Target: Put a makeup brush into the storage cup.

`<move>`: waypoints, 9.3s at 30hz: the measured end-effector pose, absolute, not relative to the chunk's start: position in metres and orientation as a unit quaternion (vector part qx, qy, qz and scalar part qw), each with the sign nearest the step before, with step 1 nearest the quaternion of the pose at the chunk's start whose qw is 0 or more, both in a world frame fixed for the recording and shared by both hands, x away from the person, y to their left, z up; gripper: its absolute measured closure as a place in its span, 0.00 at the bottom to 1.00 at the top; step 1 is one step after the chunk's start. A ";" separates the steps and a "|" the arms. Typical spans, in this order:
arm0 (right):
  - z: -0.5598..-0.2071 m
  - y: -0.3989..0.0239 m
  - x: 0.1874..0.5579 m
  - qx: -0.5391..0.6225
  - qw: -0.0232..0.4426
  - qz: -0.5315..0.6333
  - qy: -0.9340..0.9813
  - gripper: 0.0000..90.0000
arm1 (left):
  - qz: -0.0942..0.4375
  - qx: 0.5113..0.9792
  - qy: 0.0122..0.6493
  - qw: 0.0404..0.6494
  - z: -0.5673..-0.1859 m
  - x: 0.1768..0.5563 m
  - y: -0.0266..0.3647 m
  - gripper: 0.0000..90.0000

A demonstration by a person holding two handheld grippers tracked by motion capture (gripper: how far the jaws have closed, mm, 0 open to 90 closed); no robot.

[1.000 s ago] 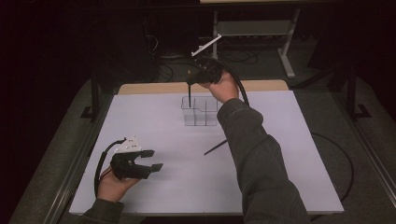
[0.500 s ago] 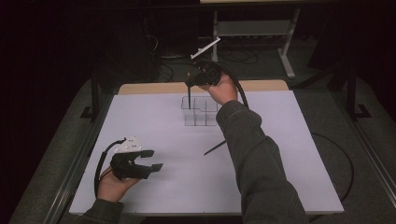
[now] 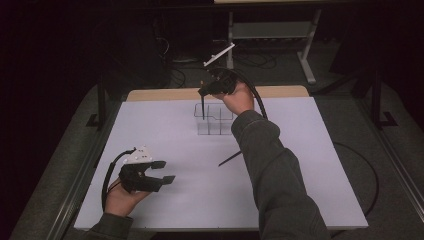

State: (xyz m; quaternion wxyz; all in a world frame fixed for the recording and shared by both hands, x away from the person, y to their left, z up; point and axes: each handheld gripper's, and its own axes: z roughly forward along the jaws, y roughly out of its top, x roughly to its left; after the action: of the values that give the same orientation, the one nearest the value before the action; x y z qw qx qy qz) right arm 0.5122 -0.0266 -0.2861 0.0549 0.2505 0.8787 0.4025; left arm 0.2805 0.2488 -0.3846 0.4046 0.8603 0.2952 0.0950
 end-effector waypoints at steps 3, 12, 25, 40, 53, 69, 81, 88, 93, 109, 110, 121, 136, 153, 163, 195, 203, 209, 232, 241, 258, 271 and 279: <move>-0.288 -0.027 0.511 0.254 0.052 0.403 0.878 0.92 | 0.095 0.860 0.297 0.404 -0.384 0.280 0.249 0.41; -0.298 -0.029 0.512 0.253 0.054 0.402 0.878 0.92 | 0.096 0.861 0.295 0.404 -0.385 0.281 0.248 0.41; -0.307 -0.024 0.513 0.258 0.050 0.394 0.881 0.92 | 0.095 0.859 0.297 0.406 -0.385 0.281 0.248 0.41; -0.317 -0.025 0.513 0.264 0.048 0.388 0.882 0.92 | 0.094 0.859 0.296 0.406 -0.385 0.281 0.247 0.41; -0.322 -0.022 0.513 0.276 0.038 0.381 0.882 0.91 | 0.095 0.860 0.295 0.406 -0.385 0.281 0.248 0.41; -0.329 -0.022 0.513 0.282 0.040 0.368 0.885 0.76 | 0.095 0.861 0.292 0.405 -0.385 0.280 0.247 0.40; -0.331 -0.034 0.507 0.297 0.026 0.382 0.875 0.72 | 0.093 0.861 0.295 0.404 -0.386 0.281 0.246 0.40; -0.331 -0.042 0.502 0.299 0.022 0.394 0.869 0.68 | 0.094 0.860 0.295 0.406 -0.387 0.282 0.248 0.38; -0.333 -0.049 0.498 0.302 0.021 0.397 0.866 0.66 | 0.092 0.862 0.293 0.404 -0.386 0.282 0.246 0.38; -0.335 -0.077 0.478 0.293 0.023 0.424 0.856 0.62 | 0.095 0.863 0.290 0.403 -0.386 0.283 0.243 0.37; -0.334 -0.080 0.476 0.294 0.022 0.427 0.855 0.61 | 0.095 0.862 0.290 0.404 -0.386 0.282 0.243 0.37; -0.335 -0.107 0.454 0.302 0.026 0.433 0.849 0.55 | 0.095 0.863 0.293 0.402 -0.387 0.282 0.240 0.36; -0.347 -0.129 0.433 0.302 0.022 0.438 0.846 0.51 | 0.094 0.869 0.288 0.392 -0.389 0.281 0.236 0.36; -0.358 -0.143 0.412 0.295 0.014 0.437 0.850 0.48 | 0.095 0.870 0.284 0.391 -0.389 0.281 0.232 0.35; -0.365 -0.151 0.403 0.296 0.013 0.439 0.848 0.47 | 0.092 0.870 0.283 0.393 -0.390 0.282 0.231 0.35; -0.396 -0.197 0.347 0.310 0.007 0.465 0.829 0.45 | 0.067 0.864 0.291 0.406 -0.380 0.299 0.208 0.36; -0.402 -0.201 0.334 0.305 0.013 0.467 0.830 0.44 | 0.063 0.872 0.285 0.393 -0.377 0.306 0.198 0.37; -0.409 -0.203 0.322 0.304 0.007 0.467 0.830 0.43 | 0.062 0.876 0.282 0.388 -0.375 0.309 0.188 0.37; -0.414 -0.198 0.316 0.290 0.008 0.458 0.840 0.38 | 0.047 0.895 0.262 0.359 -0.366 0.344 0.144 0.44; -0.417 -0.191 0.314 0.275 0.008 0.444 0.853 0.37 | 0.050 0.904 0.254 0.341 -0.361 0.359 0.124 0.47; -0.416 -0.198 0.309 0.267 0.019 0.448 0.853 0.36 | 0.043 0.922 0.227 0.311 -0.363 0.384 0.068 0.49; -0.417 -0.196 0.308 0.261 0.016 0.444 0.857 0.36 | 0.038 0.928 0.226 0.295 -0.375 0.398 0.047 0.53; -0.417 -0.195 0.309 0.256 0.014 0.446 0.857 0.36 | 0.029 0.931 0.229 0.283 -0.385 0.408 0.036 0.56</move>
State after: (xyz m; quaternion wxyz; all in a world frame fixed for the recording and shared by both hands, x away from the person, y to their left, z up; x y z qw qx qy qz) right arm 0.3086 -0.1949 -0.4165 0.0143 0.2563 0.8575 0.4459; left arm 0.4083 0.0363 -0.3854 0.2826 0.9310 0.2292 0.0294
